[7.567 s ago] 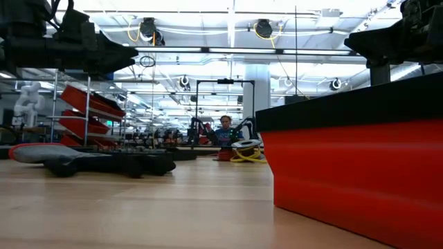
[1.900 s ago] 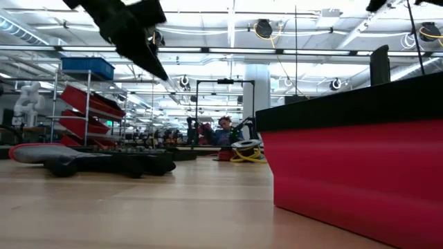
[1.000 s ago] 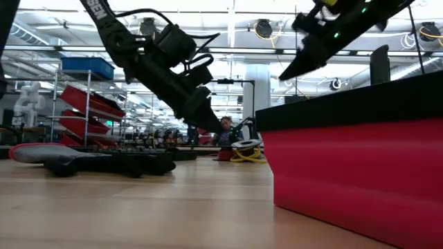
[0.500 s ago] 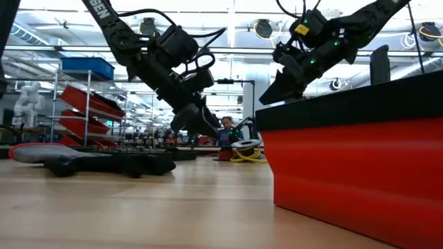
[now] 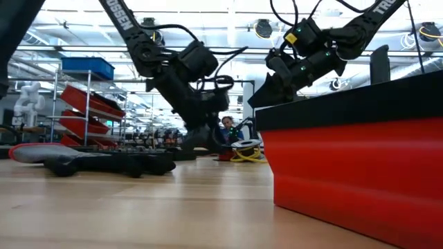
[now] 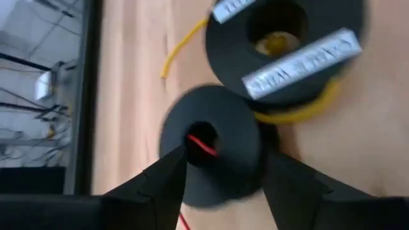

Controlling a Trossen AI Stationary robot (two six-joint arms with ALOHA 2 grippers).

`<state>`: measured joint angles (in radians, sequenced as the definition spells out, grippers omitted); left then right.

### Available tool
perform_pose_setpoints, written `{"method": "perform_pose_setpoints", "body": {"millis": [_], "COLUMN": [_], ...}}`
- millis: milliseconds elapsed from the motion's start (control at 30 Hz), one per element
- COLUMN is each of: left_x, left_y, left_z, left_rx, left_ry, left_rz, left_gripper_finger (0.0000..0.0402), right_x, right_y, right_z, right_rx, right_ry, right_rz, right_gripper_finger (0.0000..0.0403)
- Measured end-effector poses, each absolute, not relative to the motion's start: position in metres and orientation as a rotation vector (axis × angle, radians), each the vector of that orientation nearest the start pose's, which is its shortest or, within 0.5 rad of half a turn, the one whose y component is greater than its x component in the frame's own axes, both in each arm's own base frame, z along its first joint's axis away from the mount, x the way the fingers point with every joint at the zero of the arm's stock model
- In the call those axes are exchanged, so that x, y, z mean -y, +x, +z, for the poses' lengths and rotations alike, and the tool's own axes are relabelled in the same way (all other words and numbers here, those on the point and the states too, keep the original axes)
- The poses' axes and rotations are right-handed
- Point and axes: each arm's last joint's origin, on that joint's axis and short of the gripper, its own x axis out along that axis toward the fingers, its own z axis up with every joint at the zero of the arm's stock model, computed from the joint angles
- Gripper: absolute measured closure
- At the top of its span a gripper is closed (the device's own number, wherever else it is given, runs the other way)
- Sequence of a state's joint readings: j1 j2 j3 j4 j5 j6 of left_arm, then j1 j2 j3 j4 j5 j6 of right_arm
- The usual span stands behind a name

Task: Coil cords
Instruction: Uncoil the red wire from the spool

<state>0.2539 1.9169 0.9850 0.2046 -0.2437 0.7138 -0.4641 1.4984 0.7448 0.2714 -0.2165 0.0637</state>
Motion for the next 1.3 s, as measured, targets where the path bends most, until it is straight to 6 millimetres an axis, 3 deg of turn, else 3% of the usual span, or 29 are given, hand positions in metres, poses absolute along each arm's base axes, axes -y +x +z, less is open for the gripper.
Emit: {"method": "perform_pose_setpoints", "body": {"millis": [233, 433, 667, 1000, 1300], "left_x": [-0.103, -0.093, -0.084, -0.076, -0.067], "left_y": [0.379, 0.384, 0.377, 0.358, 0.321], "left_z": [0.117, 0.118, 0.132, 0.194, 0.263], "left_rx": [-0.912, -0.918, -0.962, -0.891, -0.673], "left_ry": [0.7, 0.741, 0.767, 0.729, 0.45], "left_rz": [0.176, 0.162, 0.155, 0.233, 0.086], "left_gripper_finger": [0.0225, 0.0361, 0.0363, 0.0363, 0.0363], "right_x": [0.131, 0.131, 0.13, 0.128, 0.118], "right_y": [0.276, 0.275, 0.275, 0.275, 0.279], "right_z": [0.198, 0.196, 0.194, 0.195, 0.195], "right_rx": [-0.45, -0.473, -0.49, -0.487, -0.478], "right_ry": [0.219, 0.217, 0.215, 0.165, 0.11], "right_rz": [-0.257, -0.254, -0.252, -0.149, 0.014], "right_gripper_finger": [0.0289, 0.0289, 0.0289, 0.0289, 0.0289]}}
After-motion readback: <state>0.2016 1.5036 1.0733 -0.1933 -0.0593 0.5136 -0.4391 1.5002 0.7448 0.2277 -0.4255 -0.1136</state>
